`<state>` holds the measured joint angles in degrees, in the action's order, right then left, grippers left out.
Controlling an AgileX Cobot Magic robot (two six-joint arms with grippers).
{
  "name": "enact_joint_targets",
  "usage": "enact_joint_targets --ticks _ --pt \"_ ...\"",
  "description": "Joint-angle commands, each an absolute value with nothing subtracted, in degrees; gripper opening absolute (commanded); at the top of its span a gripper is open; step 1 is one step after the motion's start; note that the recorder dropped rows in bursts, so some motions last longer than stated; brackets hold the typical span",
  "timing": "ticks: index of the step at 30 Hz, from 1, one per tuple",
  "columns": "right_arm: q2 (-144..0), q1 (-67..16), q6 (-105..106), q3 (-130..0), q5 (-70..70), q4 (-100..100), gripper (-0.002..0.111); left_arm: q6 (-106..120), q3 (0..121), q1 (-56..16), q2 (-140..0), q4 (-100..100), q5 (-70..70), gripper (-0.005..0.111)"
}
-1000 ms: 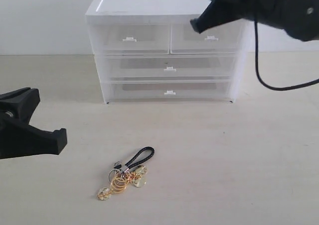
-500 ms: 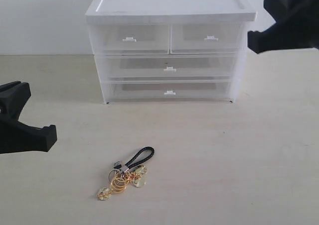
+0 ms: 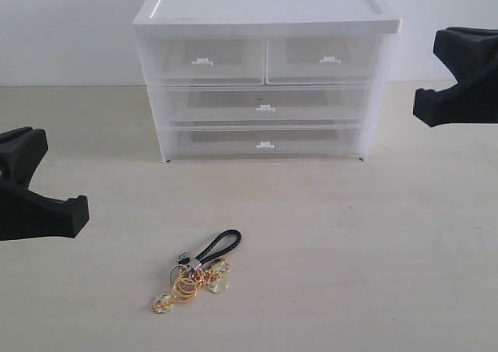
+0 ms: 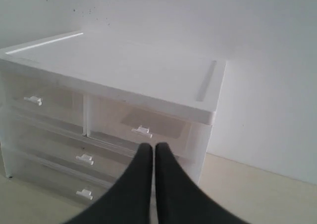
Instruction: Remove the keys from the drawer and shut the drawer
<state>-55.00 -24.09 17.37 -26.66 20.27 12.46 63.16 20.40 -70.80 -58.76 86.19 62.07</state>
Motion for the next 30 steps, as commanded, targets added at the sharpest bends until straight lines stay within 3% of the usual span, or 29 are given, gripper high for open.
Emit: enact_joint_targets --ticks 1,11,21,30 --pt "-44.7 -22.1 19.5 -26.1 13.0 13.2 0.000 63.4 20.1 -71.3 -58.4 86.2 62.5 0.004" --pt "-13.9 -1.8 13.4 -3.3 3.3 13.3 0.000 63.4 20.1 -71.3 -58.4 86.2 62.7 0.004" --pt "-10.2 -2.6 14.9 0.0 -5.6 12.7 0.000 63.4 20.1 -71.3 -58.4 86.2 62.7 0.004" --pt "0.0 -2.6 2.4 0.0 -16.8 3.3 0.000 63.4 20.1 -71.3 -58.4 86.2 62.6 0.004"
